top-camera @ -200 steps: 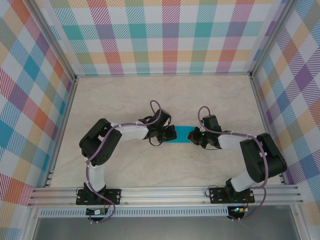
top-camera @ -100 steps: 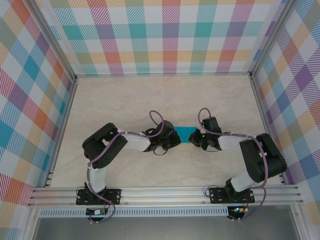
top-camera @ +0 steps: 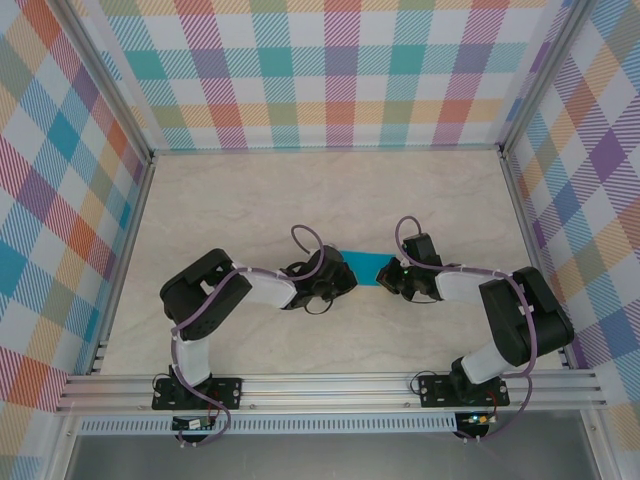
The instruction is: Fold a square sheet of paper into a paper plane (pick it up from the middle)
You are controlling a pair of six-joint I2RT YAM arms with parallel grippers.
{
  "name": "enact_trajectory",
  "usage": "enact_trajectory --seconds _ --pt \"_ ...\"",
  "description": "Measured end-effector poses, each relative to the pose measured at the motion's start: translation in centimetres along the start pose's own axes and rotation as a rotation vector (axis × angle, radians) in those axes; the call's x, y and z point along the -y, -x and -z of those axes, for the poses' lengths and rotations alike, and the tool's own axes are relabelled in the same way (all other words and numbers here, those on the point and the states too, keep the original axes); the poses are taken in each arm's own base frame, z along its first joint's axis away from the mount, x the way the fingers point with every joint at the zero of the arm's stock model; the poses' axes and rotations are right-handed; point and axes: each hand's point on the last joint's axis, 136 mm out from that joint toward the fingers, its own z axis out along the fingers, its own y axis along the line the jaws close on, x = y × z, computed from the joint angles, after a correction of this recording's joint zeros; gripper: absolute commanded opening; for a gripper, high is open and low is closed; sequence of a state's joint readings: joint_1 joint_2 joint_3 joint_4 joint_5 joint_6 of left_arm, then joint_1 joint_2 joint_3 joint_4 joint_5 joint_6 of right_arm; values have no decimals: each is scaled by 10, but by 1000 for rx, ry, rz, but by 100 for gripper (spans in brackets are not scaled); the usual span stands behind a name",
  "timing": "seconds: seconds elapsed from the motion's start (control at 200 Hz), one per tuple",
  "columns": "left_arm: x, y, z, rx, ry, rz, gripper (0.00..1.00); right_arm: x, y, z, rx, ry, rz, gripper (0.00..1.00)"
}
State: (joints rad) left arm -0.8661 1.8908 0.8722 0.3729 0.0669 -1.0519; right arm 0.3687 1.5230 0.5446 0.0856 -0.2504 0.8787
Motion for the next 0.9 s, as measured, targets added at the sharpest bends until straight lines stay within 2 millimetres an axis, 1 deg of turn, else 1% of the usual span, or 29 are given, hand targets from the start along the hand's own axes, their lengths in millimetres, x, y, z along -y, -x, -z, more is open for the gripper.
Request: enact_trajectory --seconds 0.2,0.465,0.695,0.755,0.835,0.875,0.9 --pt "-14 13 8 32 19 56 1 0 0 0 3 -1 2 0" --pt "-40 28 27 94 32 113 1 0 0 0 10 4 6 0" --pt "-53 40 38 125 37 139 1 0 0 0 14 9 9 0" --pt "-56 44 41 131 50 137 3 0 1 1 17 9 13 0" --pt "-63 50 47 139 77 130 9 1 2 4 26 -8 22 0" --pt "-68 55 50 145 101 125 14 2 3 5 26 -21 32 1" --pt "-71 58 53 146 117 122 20 2 4 6 24 -31 38 3"
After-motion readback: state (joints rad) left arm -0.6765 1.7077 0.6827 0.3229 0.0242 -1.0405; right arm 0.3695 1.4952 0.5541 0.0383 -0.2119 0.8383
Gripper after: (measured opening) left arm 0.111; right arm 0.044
